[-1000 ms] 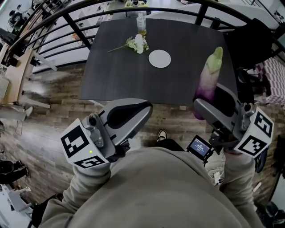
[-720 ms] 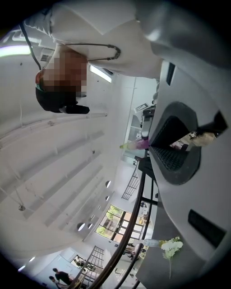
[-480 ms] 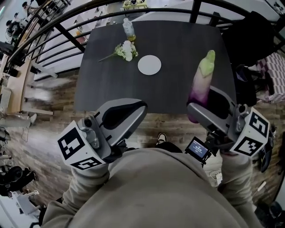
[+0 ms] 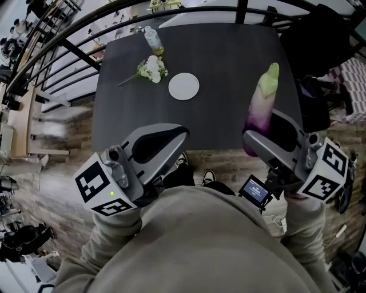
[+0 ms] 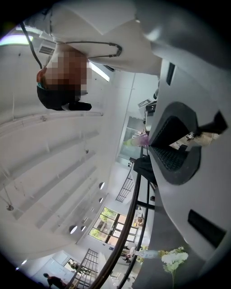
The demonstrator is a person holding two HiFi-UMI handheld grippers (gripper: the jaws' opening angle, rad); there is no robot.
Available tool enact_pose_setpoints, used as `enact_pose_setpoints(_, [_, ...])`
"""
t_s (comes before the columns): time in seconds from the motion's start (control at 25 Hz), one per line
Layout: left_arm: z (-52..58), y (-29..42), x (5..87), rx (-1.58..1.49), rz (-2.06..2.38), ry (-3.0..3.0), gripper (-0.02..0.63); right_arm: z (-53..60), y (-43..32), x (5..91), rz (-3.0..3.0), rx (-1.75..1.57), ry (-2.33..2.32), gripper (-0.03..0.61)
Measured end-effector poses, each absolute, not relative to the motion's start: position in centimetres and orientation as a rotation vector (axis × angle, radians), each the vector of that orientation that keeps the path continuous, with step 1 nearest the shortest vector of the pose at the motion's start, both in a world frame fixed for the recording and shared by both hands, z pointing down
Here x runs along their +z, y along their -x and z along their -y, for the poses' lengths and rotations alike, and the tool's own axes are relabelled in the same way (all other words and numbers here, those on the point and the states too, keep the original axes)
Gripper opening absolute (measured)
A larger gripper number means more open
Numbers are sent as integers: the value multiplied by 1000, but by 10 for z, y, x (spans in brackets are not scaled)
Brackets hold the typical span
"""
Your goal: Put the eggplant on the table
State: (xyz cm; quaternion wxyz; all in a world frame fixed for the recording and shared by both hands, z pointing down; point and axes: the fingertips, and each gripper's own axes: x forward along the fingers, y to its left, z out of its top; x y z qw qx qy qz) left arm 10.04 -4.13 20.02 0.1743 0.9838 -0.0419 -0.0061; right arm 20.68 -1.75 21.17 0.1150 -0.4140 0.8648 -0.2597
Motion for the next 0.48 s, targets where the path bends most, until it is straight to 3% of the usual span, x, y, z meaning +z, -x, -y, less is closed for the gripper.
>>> enact_pose_setpoints(0.48, [123, -110, 191, -73, -46, -2823, 5, 77, -205, 203, -2482, -698, 1355, 236])
